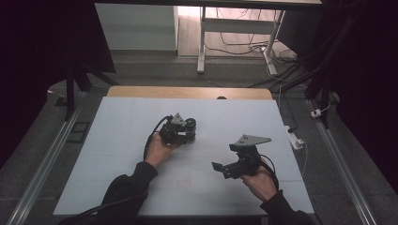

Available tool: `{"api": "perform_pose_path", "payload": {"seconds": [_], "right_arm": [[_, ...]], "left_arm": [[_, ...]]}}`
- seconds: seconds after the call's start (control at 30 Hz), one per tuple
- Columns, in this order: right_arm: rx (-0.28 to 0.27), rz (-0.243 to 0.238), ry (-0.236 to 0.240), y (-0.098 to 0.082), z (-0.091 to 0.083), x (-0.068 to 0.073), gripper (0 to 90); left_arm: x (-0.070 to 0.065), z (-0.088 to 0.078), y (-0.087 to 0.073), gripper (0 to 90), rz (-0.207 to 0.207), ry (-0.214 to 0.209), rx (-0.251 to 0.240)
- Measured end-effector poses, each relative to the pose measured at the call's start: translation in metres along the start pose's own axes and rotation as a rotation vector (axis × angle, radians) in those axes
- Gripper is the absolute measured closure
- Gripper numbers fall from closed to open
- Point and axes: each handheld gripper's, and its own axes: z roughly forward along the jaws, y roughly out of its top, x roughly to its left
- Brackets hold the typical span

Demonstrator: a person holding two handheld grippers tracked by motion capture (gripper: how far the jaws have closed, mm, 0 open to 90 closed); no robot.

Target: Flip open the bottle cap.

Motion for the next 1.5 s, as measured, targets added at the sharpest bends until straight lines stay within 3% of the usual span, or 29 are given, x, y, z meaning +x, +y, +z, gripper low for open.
{"api": "perform_pose_path", "payload": {"seconds": [0.17,0.5,0.73,1.2,1.37,1.5], "right_arm": [[0.020,-0.037,-0.020,0.013,0.017,-0.001,0.0],[0.007,-0.037,-0.016,0.032,0.039,-0.004,0.0],[0.028,-0.051,-0.026,0.043,0.060,-0.008,0.0],[0.065,-0.061,-0.067,0.049,0.088,-0.020,0.0],[0.050,-0.065,-0.064,0.053,0.090,-0.024,14.6],[0.050,-0.091,-0.061,0.055,0.093,-0.025,38.2]], "left_arm": [[0.000,0.000,0.000,53.8,-0.001,-0.002,-0.002],[0.000,0.001,-0.001,53.8,-0.001,-0.002,-0.006],[0.001,0.000,-0.001,53.7,0.003,-0.004,-0.001],[0.001,0.000,0.000,53.8,0.003,-0.005,0.002],[0.001,0.000,0.000,53.7,0.004,-0.006,0.004],[0.001,0.000,0.000,53.8,0.004,-0.007,0.005]]}}
